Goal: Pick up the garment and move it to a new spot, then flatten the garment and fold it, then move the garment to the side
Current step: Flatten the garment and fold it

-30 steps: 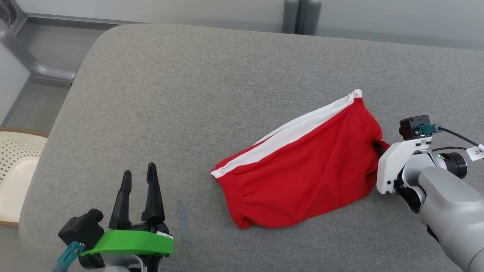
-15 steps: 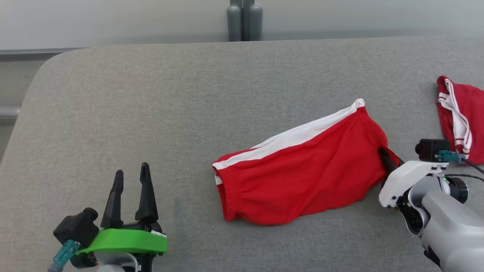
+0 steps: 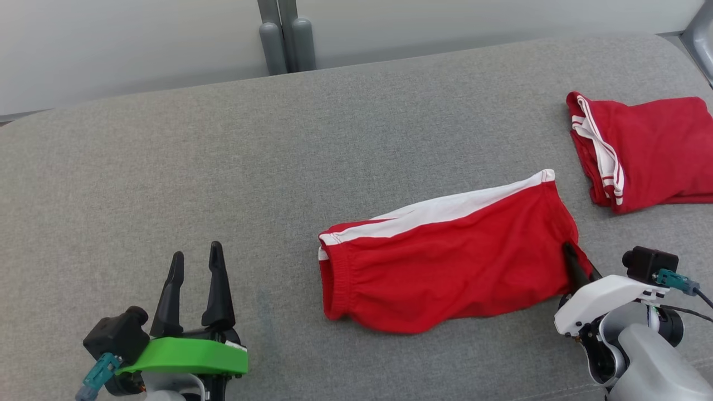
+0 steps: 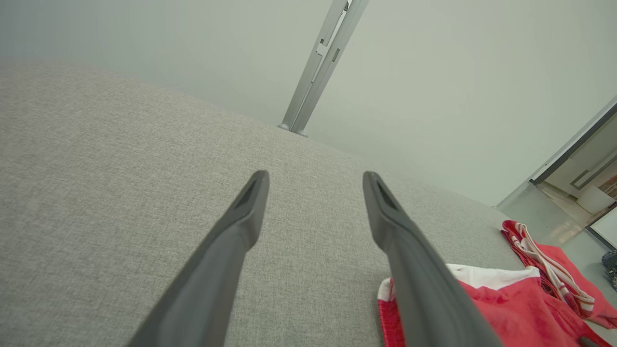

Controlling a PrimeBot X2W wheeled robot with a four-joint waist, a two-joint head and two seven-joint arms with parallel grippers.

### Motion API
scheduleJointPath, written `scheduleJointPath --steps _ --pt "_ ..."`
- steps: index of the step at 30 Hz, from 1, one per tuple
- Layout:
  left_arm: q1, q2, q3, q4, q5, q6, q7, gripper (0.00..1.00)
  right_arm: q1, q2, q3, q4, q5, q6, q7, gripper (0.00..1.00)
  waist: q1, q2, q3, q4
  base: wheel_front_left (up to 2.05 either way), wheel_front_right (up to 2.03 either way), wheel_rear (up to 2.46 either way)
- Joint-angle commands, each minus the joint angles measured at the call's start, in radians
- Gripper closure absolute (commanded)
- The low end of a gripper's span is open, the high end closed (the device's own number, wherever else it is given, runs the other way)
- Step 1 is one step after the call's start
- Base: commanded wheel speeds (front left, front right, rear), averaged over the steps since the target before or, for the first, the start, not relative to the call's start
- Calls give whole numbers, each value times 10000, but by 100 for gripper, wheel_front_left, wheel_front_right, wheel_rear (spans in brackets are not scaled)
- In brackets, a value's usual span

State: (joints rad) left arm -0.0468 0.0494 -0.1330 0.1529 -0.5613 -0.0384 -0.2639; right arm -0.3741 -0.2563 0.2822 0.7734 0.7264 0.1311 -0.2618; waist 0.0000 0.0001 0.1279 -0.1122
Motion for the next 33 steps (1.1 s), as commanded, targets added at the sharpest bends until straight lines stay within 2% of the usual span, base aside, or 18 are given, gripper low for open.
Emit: scheduleJointPath --steps 1,6,10,21,27,33 --pt "-106 28 -1 16 33 -40 0 0 137 84 -191 -108 -203 -8 -38 100 0 -1 -42 60 0 0 0" --pt "-56 26 -35 57 10 -52 -2 0 309 308 -590 -513 -766 -6 -38 100 0 -1 -164 275 0 0 0" --pt "7 27 -16 56 -63 -26 0 0 291 477 -505 -1113 -1106 -5 -39 100 0 -1 -328 548 0 0 0" --pt "224 26 -139 -32 -250 61 0 0 465 1113 1360 -3370 -1492 -5 597 100 0 -1 -707 1520 0 0 0" --pt "342 26 -166 -46 -256 91 0 0 647 1367 2236 -3346 -1332 -3 919 100 0 -1 -782 1981 0 0 0" --pt "397 26 -158 -53 -243 83 0 0 660 1355 2764 -2975 -1300 -3 985 100 0 -1 -836 2246 0 0 0"
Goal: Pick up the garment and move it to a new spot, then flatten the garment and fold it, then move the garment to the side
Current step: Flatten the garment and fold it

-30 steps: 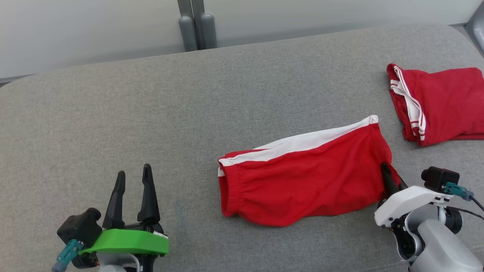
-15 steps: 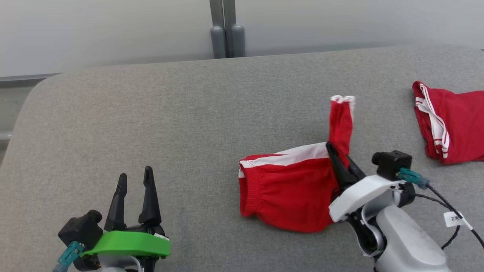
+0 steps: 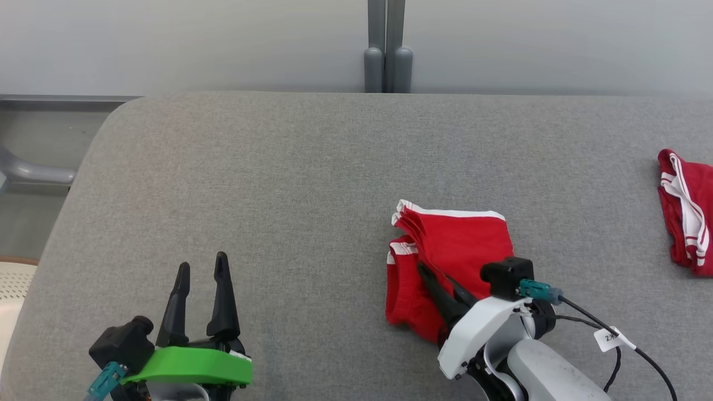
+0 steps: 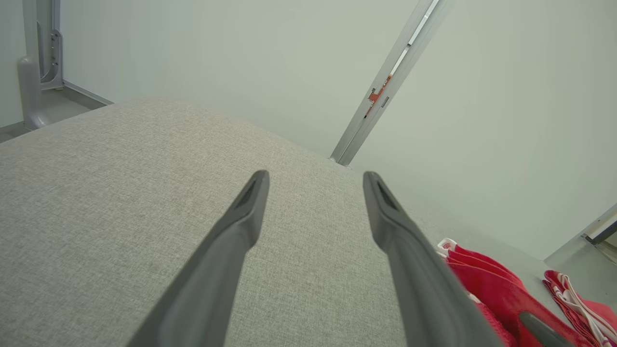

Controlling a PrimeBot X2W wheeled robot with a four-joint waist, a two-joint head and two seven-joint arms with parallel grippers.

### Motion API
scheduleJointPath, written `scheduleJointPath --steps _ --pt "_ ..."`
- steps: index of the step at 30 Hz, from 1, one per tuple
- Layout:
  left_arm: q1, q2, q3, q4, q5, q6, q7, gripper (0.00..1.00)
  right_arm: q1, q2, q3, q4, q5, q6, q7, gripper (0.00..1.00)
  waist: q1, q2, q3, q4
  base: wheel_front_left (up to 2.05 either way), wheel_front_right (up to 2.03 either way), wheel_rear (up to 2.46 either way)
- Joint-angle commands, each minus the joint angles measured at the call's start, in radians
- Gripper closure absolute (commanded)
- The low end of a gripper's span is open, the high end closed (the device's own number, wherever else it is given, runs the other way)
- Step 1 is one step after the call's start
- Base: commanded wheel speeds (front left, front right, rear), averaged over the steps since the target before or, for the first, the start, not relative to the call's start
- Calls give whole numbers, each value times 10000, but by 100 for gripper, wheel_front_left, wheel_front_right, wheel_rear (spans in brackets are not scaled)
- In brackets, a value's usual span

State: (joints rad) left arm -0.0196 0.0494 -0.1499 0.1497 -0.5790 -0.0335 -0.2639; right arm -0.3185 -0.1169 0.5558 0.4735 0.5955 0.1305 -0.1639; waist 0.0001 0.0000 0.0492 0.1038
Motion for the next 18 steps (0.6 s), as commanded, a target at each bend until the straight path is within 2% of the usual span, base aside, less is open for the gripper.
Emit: scheduleJointPath --steps 1,9,16,18 --pt "152 26 7 -21 -68 38 0 0 127 -59 106 58 -37 1 33 100 -1 0 -65 115 0 0 0" --pt "331 26 -9 -92 -82 76 0 0 559 -136 103 -264 -400 2 223 100 -1 0 -196 134 0 0 0" --pt "365 26 -23 -127 -101 105 -2 0 782 97 288 -321 -583 2 457 100 -1 0 -182 -75 0 0 0" --pt "340 26 -46 -118 -97 99 0 0 723 165 429 -309 -529 2 426 58 -1 0 -159 -112 0 0 0"
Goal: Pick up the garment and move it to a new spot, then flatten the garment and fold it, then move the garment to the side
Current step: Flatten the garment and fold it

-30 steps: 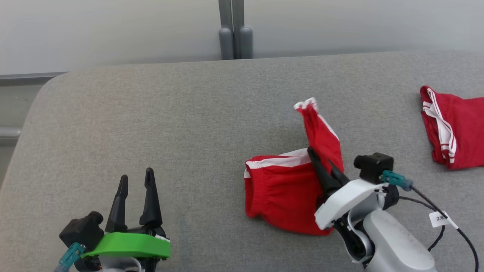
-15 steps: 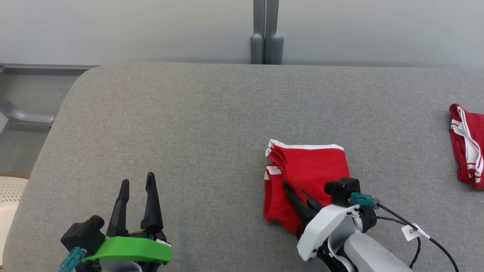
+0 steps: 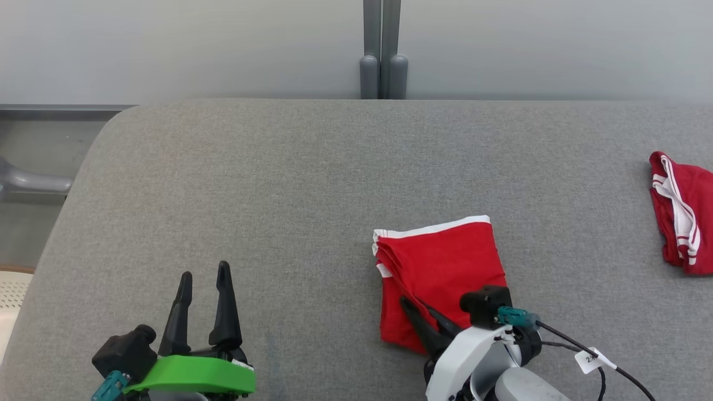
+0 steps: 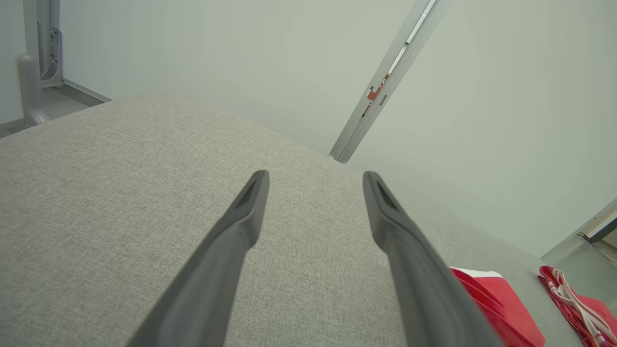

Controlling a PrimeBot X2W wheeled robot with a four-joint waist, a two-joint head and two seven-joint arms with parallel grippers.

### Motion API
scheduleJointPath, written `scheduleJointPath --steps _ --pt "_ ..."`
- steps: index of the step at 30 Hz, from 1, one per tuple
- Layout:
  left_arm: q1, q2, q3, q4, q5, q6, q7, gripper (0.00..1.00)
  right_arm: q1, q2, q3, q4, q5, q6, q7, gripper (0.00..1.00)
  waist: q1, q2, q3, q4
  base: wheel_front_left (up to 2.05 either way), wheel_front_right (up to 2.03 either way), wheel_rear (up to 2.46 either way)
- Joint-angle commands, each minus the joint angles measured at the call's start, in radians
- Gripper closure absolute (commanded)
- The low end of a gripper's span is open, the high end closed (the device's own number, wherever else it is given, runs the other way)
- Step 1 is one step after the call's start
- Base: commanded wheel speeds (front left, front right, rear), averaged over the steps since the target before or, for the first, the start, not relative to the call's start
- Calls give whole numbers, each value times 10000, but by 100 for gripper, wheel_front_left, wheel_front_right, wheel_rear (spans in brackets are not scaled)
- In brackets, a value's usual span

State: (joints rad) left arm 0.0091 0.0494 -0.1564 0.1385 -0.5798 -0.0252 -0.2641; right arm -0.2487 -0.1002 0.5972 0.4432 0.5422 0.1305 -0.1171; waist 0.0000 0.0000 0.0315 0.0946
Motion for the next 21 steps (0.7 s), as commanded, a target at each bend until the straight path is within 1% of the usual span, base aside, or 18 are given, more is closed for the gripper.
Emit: scheduleJointPath --steps 1,2,6,10,13,15,19,20,21 --pt "34 26 11 0 -90 16 1 0 -14 34 116 -52 57 2 -96 25 0 0 24 -34 0 0 0" --pt "25 26 3 4 -96 20 1 0 -30 48 168 -79 96 2 -103 0 0 0 23 -48 0 0 0" --pt "33 26 -20 27 -121 33 1 0 -78 -94 264 -250 183 2 -281 0 0 0 5 -104 0 0 0" --pt "55 26 -42 36 -139 45 0 0 36 -253 28 -621 220 1 -495 0 0 0 -40 -158 0 0 0" --pt "87 26 -59 20 -149 57 0 0 181 -347 -476 -956 134 1 -677 0 0 0 -66 -202 0 0 0" --pt "102 26 -72 -3 -143 59 2 0 255 -405 -992 -1103 18 1 -802 0 0 0 -63 -223 0 0 0" --pt "75 26 -131 -18 -149 56 0 0 347 -476 -1841 -1110 -507 2 -892 0 0 0 -5 -241 0 0 0" --pt "52 26 -145 -21 -151 55 2 0 367 -516 -1976 -1024 -695 2 -856 25 0 0 15 -237 0 0 0" --pt "30 26 -159 -18 -155 54 2 0 362 -562 -2034 -951 -895 1 -831 38 0 0 31 -231 0 0 0"
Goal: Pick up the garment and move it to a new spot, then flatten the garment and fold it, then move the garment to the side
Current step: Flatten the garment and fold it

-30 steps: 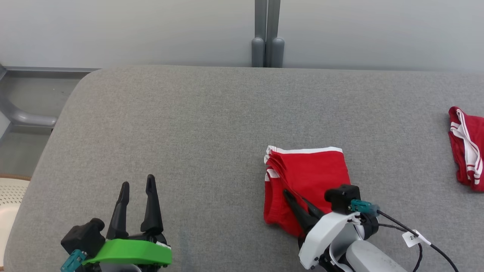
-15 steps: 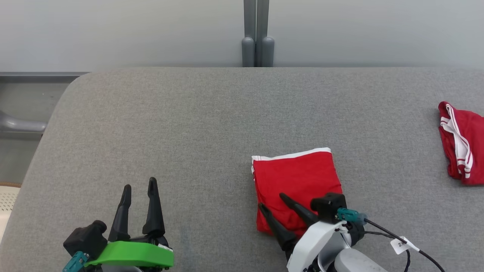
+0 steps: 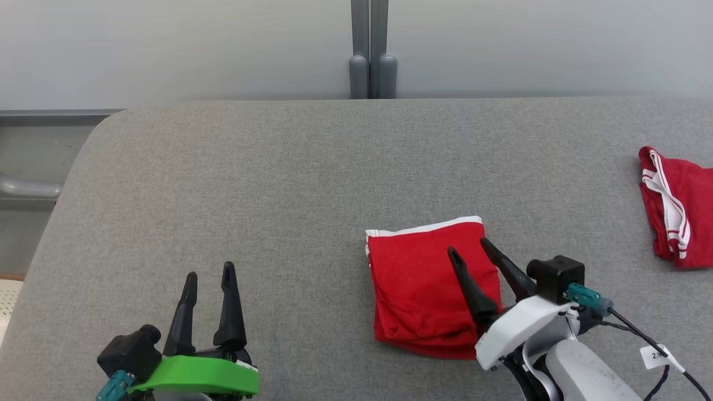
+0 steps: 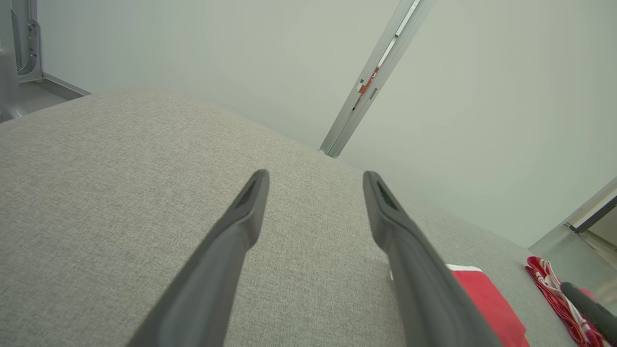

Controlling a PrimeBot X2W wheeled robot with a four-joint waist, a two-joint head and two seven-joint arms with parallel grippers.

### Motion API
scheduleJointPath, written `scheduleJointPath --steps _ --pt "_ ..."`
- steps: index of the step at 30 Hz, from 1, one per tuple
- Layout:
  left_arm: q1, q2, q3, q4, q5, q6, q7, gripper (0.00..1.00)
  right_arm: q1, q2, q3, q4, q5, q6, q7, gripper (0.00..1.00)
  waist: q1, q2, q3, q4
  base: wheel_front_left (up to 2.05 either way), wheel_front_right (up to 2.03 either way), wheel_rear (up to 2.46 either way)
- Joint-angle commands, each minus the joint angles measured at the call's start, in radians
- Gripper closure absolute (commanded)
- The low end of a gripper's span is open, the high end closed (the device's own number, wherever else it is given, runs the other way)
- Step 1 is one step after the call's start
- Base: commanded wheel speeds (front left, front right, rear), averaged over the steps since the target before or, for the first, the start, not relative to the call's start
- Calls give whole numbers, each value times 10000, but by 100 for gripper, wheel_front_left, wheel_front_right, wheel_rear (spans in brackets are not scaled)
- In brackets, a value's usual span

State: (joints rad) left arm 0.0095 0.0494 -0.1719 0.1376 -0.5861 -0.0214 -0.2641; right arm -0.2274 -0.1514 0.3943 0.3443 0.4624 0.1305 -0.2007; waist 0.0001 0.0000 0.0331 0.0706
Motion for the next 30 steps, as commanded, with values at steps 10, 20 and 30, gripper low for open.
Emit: scheduleJointPath --steps 10,20,30 --pt "-223 26 -47 99 -90 -35 2 0 127 65 987 1459 -344 1 95 100 -1 0 191 194 0 0 0" --pt "-352 26 -13 87 -82 -42 0 0 -634 423 2997 2719 252 1 -246 100 -1 0 342 341 0 0 0" --pt "-370 26 49 40 -108 1 2 0 -1168 309 5071 3556 843 2 -395 100 -1 0 393 360 0 0 0"
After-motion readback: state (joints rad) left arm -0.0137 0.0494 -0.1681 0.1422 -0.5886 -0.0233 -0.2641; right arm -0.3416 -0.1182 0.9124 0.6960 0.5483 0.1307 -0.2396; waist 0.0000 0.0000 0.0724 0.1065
